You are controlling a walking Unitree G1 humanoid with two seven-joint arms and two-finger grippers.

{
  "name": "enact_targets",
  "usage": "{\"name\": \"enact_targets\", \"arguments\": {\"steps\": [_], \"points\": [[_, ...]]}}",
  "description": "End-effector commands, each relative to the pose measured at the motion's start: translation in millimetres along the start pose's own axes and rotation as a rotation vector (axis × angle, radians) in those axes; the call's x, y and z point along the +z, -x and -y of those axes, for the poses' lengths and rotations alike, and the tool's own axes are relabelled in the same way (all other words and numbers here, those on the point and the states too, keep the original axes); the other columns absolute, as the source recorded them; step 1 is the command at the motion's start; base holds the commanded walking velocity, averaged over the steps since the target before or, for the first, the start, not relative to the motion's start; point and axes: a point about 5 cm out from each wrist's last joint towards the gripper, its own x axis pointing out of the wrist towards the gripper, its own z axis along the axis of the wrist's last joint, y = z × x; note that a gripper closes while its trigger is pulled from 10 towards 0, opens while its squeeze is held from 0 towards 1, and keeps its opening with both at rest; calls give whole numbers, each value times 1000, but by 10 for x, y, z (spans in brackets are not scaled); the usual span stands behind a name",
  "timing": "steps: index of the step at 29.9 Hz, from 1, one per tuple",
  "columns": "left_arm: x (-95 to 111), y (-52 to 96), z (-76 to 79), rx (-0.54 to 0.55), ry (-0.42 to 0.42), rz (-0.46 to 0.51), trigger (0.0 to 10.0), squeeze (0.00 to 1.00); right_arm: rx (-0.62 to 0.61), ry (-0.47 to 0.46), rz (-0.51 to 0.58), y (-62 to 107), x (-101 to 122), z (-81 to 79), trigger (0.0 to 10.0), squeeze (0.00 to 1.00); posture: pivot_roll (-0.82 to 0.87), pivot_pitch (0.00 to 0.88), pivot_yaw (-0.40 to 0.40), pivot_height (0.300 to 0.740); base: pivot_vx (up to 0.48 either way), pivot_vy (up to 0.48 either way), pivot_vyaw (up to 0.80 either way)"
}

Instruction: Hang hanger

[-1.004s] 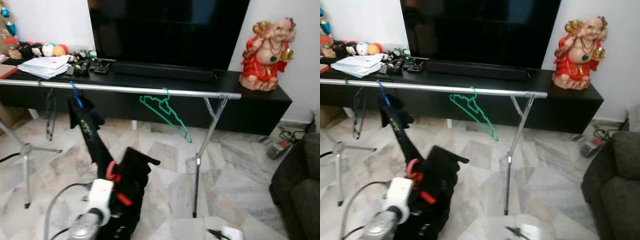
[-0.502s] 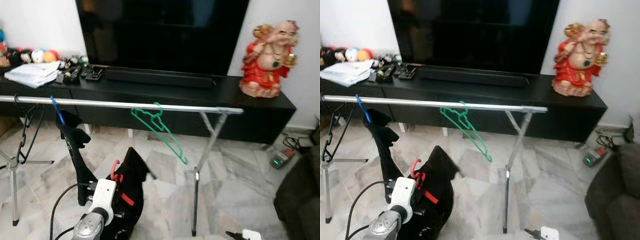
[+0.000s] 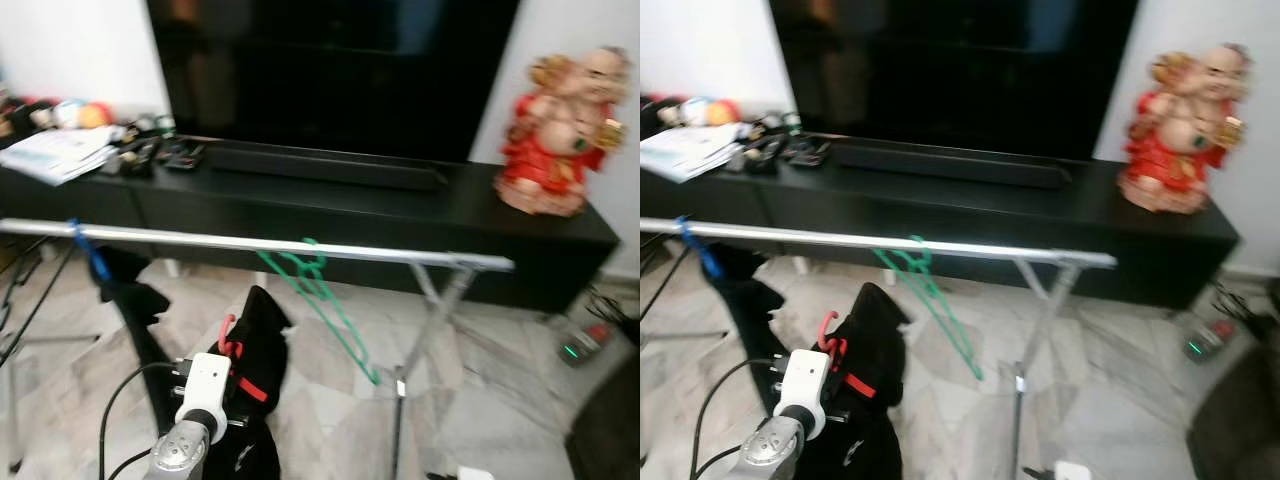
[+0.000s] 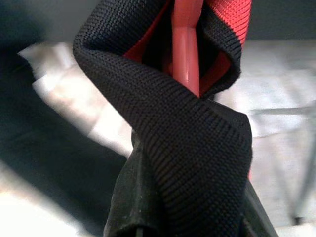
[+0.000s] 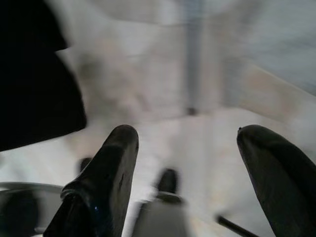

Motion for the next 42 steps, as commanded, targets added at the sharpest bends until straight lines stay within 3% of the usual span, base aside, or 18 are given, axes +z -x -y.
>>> {"name": "enact_targets", "arguments": {"steps": [1, 13, 29, 42], "points": [[40, -4, -56, 33, -8, 23, 10000, 0, -13, -15, -28, 8, -76, -34, 10000, 0, 17, 31, 0, 740, 0, 0, 0], [90, -31, 34, -18, -9, 42, 10000, 0, -20, 0, -21, -6, -39, -116, 10000, 0, 15, 32, -1, 740, 0, 0, 0], [85, -10, 78, -51, -8, 41, 10000, 0, -27, 17, -35, 3, -92, -136, 10000, 0, 15, 41, -2, 740, 330, 0, 0], [85, 9, 82, -52, -12, 48, 10000, 0, -22, 30, -35, 0, -75, -121, 10000, 0, 16, 41, -2, 740, 0, 0, 0]]}}
